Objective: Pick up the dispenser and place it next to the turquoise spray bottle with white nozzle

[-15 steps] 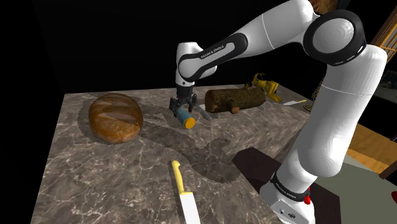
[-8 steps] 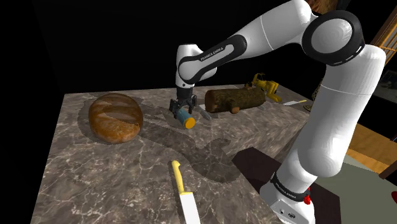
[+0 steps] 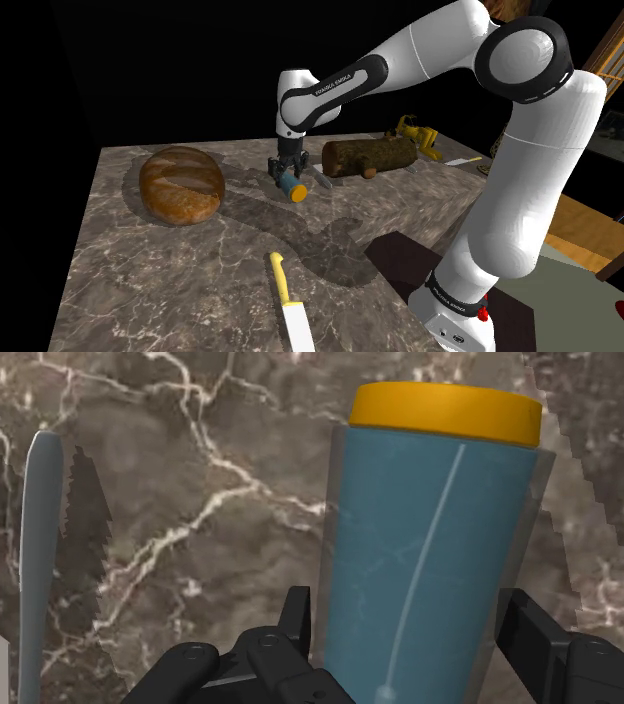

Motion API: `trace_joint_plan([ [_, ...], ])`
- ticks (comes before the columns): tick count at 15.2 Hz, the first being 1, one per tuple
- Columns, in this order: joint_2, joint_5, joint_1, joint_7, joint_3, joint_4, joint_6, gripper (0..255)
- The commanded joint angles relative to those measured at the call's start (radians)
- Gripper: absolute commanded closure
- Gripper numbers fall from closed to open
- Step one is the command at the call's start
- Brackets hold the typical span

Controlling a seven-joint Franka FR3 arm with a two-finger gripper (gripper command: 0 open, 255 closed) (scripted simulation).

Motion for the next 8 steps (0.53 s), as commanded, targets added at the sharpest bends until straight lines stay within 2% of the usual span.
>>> trace_joint_plan([
  [1, 0.001, 0.0, 0.0, 0.0, 0.0, -0.001, 0.0, 255],
  [8, -0.035, 0.001, 0.0, 0.0, 0.001, 0.026, -0.062, 255],
])
